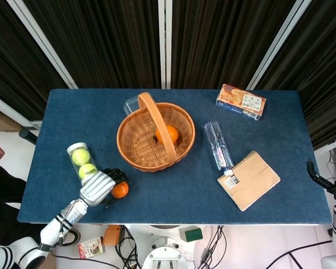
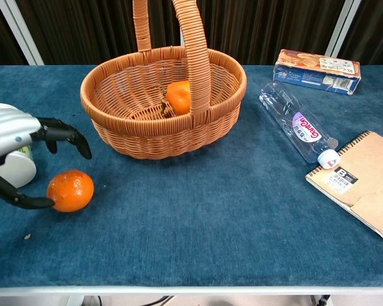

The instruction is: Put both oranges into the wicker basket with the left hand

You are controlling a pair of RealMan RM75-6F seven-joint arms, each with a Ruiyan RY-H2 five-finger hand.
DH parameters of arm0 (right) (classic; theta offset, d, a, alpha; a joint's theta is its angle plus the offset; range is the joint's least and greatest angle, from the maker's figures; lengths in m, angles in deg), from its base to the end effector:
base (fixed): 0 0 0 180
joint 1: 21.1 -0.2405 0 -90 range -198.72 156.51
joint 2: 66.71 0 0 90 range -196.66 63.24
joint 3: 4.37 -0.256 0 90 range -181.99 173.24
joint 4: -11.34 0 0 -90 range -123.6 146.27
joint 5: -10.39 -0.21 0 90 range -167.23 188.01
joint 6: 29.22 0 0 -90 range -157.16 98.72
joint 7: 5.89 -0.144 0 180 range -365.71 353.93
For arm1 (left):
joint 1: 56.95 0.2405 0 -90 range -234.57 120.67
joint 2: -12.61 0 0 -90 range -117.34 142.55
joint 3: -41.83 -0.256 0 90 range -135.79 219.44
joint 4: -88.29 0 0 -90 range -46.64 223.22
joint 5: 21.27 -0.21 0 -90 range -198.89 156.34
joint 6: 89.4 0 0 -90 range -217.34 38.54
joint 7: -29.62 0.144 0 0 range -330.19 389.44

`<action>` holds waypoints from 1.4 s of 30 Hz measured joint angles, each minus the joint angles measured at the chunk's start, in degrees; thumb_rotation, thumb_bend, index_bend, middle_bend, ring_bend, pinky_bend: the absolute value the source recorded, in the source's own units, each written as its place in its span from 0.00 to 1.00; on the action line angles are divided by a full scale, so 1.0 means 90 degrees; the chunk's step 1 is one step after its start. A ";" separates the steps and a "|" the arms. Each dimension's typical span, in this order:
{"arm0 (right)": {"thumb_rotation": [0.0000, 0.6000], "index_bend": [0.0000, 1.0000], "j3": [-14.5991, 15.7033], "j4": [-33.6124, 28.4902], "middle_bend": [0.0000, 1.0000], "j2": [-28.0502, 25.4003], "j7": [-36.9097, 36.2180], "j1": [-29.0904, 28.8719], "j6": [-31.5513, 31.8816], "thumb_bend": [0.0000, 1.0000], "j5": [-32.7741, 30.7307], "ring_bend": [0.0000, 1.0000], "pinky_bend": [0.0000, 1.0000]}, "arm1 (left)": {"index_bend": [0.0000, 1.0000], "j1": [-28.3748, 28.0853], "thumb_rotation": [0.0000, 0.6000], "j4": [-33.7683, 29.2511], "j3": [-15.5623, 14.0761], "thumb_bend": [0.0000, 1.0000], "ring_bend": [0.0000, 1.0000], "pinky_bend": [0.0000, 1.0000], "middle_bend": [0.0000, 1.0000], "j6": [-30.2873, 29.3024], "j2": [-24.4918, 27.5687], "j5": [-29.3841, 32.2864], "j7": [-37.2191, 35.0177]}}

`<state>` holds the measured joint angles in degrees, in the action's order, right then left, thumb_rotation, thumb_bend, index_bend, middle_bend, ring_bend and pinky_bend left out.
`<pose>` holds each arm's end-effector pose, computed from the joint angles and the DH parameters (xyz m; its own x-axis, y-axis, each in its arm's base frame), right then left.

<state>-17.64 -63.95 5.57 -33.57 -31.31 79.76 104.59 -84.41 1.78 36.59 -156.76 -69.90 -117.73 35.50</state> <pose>-0.2772 -0.2216 0.2091 -0.0669 0.4560 0.8875 -0.8944 -0.4217 0.1492 -0.2089 0.2294 -0.0004 0.4847 0.2556 0.8365 0.7669 -0.5840 -0.2659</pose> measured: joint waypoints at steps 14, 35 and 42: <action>1.00 0.00 -0.0034 0.0053 0.00 0.0039 -0.0097 0.0043 -0.0016 0.38 -0.0113 0.00 0.00 | 0.38 -0.0074 1.00 0.0567 0.0050 0.16 0.32 0.37 0.36 0.0350 -0.0563 0.0133 0.1151; 1.00 0.00 -0.0074 0.0184 0.00 0.0117 -0.0227 0.0006 -0.0101 0.38 -0.0178 0.00 0.00 | 0.53 0.0114 1.00 -0.1063 0.0485 0.21 0.54 0.47 0.56 -0.0984 0.0804 -0.0088 0.0877; 1.00 0.00 -0.0169 0.0058 0.00 0.0065 -0.0251 -0.0042 -0.0048 0.38 -0.0163 0.00 0.00 | 0.54 -0.0237 1.00 -0.1531 0.1262 0.21 0.55 0.48 0.57 -0.0526 0.1475 0.0809 0.0402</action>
<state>-19.16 -63.43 6.16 -35.84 -31.69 79.33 103.12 -86.54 -11.99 47.95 -161.50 -56.63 -110.44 39.12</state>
